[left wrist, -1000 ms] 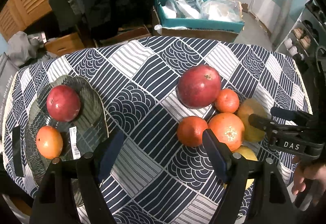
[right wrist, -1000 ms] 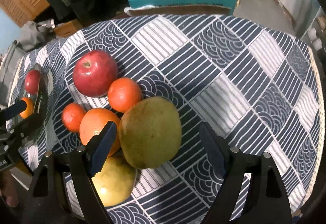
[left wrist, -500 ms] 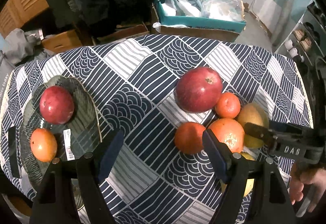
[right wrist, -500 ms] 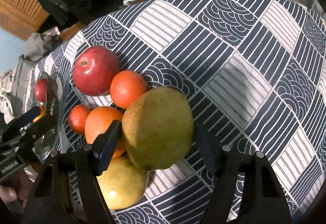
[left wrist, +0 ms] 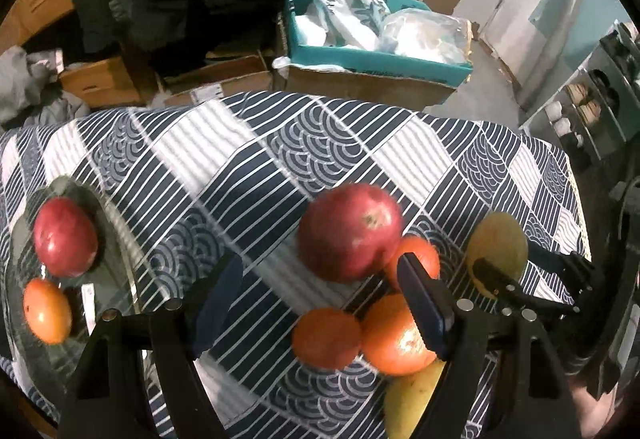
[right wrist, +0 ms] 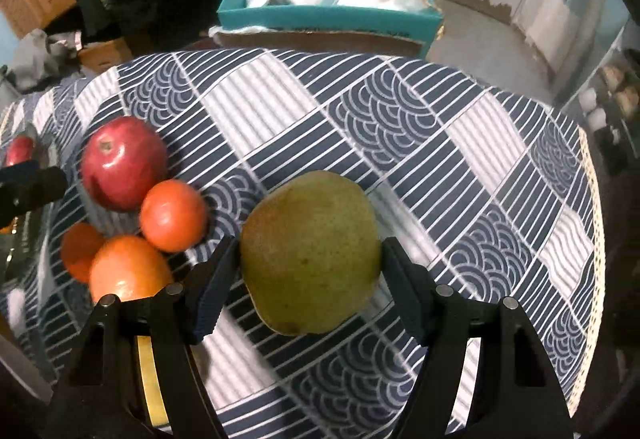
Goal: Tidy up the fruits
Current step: 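Grasp the red apple with the left gripper while the right gripper grasps the pear, then lift the red apple and pear and carry them toward the glass plate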
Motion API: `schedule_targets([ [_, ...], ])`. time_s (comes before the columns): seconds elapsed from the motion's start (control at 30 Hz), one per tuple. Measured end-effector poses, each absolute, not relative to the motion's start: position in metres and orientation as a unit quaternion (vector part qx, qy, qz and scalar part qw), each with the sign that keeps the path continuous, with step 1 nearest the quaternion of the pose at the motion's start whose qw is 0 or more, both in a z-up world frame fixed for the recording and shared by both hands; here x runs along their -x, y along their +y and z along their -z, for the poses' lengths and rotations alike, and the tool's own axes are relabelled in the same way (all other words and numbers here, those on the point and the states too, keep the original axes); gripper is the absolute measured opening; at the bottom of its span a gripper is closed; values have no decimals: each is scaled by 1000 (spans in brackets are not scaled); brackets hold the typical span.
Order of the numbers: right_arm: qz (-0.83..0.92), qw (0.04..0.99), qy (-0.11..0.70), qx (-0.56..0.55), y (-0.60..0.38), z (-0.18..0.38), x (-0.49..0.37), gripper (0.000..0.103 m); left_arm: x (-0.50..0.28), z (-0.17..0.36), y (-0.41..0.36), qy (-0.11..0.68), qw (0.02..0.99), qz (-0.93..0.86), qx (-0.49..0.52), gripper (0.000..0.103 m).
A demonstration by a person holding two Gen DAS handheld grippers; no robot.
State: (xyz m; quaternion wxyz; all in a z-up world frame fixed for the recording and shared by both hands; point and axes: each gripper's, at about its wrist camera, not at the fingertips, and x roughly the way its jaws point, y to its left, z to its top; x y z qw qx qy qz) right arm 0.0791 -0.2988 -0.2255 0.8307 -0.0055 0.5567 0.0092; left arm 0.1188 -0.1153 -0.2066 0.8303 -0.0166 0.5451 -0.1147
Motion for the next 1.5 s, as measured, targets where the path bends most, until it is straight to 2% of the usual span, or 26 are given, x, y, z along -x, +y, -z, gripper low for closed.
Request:
schedule_targets([
  [0.2,-7,825,564,19,-298,235,-86,73,-127,215,-131,553,823,131,10,81],
  [0.33,-9,822,570,11,-298,238,-91,73,-132,224,-141,559,818,133,1,86],
  [0.57,-3,806,591,-10,-310,251,-95,73,-142,246,-147,579,805,127,-13,86],
  [0.77,-11,808,589,-26,-311,254,-96,73,-149,252,-139,583,802,131,16,86],
  [0.83,-11,809,588,-25,-310,254,-98,73,-149,253,-137,582,801,138,25,85],
  [0.9,-11,809,587,-23,-309,254,-97,73,-149,255,-138,579,801,150,34,78],
  [1.2,-7,817,577,-6,-305,250,-93,72,-142,248,-134,568,811,137,16,77],
  [1.5,-5,837,547,9,-300,221,-89,72,-128,225,-125,542,831,129,1,77],
])
